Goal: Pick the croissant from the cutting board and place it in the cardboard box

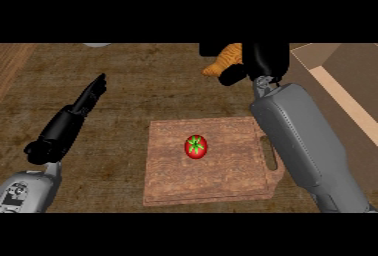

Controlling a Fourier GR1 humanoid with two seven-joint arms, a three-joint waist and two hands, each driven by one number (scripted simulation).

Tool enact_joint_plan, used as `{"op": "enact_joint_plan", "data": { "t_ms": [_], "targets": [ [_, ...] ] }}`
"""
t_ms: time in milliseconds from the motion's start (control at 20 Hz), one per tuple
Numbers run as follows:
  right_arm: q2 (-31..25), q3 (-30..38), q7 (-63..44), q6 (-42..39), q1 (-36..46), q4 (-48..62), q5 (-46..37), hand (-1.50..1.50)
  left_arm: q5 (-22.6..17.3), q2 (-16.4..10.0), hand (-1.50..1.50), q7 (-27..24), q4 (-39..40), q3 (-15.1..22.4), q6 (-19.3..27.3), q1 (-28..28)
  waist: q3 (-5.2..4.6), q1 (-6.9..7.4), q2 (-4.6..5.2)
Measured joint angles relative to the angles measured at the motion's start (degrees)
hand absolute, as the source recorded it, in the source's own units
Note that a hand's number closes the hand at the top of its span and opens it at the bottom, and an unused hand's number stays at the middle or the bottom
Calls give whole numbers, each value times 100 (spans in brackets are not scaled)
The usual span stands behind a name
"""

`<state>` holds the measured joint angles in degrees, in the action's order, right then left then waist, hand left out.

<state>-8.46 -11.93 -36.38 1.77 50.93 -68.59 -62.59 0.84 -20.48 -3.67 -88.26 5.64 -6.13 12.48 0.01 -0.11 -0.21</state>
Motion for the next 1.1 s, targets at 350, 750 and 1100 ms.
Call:
{"op": "enact_joint_plan", "data": {
  "t_ms": [350, 750, 1100],
  "targets": [
    [-616, 1000, -424, 333, 166, -13, 7, 150, 20, 5, 0, -59, -40, -68, -79, -84, -1, 17, 15],
    [-1543, 1786, 108, 334, 27, 589, 243, 150, 144, 95, 0, -69, -14, -105, -110, -57, 0, 35, 31],
    [-2170, 2210, 658, -833, -196, 1402, 838, 150, 207, 153, 0, -96, 18, -121, -128, -43, 0, 22, 32]
  ]
}}
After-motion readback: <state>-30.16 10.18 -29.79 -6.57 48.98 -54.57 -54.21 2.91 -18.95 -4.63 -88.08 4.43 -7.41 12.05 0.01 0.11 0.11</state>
